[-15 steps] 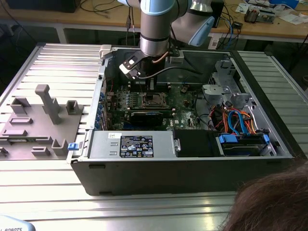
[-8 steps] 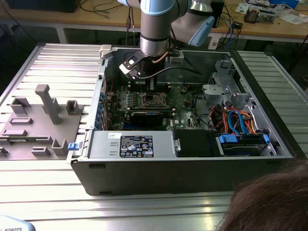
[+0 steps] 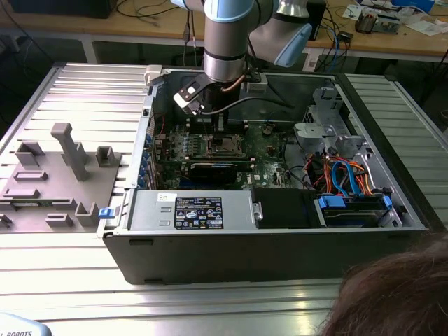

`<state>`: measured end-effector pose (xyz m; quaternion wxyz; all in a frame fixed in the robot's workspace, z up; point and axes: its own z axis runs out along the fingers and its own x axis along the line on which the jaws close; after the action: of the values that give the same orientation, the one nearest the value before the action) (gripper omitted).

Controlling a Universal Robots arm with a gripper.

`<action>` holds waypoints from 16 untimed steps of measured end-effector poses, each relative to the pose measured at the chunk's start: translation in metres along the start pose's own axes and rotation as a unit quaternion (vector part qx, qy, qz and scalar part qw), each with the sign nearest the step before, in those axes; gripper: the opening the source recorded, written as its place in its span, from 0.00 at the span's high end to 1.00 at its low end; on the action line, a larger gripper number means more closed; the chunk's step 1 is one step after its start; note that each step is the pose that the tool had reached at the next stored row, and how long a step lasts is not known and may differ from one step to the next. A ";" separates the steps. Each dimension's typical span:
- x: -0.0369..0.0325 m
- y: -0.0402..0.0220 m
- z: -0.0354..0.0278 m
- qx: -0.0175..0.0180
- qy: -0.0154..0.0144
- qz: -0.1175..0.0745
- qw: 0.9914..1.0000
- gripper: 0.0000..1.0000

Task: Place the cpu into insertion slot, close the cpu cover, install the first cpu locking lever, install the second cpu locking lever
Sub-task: 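Close the cpu cover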

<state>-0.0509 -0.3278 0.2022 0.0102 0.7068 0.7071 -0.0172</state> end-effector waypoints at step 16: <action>-0.0008 0.0104 -0.0206 0.008 0.000 0.000 1.000 0.89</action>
<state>-0.0403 -0.3279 0.2227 0.0046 0.7067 0.7071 -0.0230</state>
